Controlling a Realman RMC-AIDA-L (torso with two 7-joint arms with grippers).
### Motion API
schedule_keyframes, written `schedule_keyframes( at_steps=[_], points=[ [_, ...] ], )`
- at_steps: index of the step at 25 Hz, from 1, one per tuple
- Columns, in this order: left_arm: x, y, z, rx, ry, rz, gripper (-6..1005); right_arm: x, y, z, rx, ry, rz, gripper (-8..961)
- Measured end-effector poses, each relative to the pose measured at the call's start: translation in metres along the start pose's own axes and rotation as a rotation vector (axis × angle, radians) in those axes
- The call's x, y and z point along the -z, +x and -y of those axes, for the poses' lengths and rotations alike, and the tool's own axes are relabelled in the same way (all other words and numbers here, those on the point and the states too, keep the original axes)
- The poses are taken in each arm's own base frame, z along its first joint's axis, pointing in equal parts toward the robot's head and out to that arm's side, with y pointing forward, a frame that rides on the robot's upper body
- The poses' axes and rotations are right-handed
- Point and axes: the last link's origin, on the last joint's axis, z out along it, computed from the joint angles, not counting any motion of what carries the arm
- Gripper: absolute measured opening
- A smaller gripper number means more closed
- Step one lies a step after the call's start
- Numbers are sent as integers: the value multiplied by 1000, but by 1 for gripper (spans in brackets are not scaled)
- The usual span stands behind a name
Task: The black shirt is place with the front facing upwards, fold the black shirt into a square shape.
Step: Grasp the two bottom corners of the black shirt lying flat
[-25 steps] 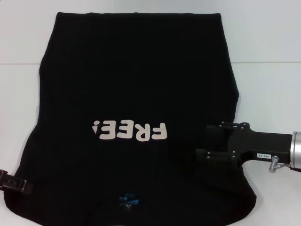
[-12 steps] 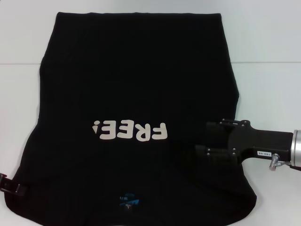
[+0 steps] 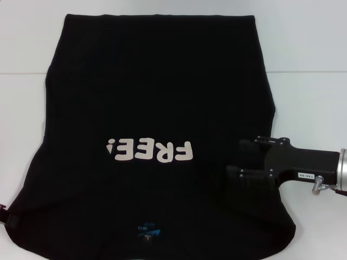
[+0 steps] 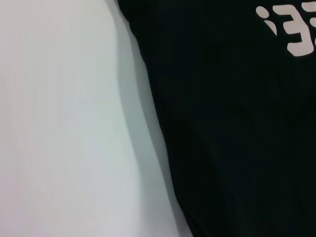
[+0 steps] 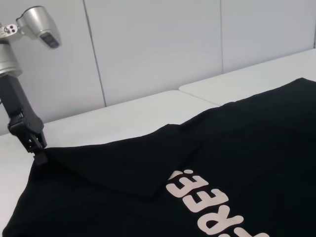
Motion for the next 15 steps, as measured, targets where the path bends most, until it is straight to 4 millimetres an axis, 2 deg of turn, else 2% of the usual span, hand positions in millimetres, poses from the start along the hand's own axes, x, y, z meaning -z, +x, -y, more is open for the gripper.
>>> schedule_keyframes(
  at_steps=[1,9,15],
  points=[
    [0,0,0,0,0,0,143,1,0,1,-7,2,0,823],
    [-1,-3,-1,-25,-20,-18,27,6,-8,7,-98,4,-15,823],
    [0,-5,2,-16,-21,-30,27,32,-31,26,-302,36,-141,822]
  ],
)
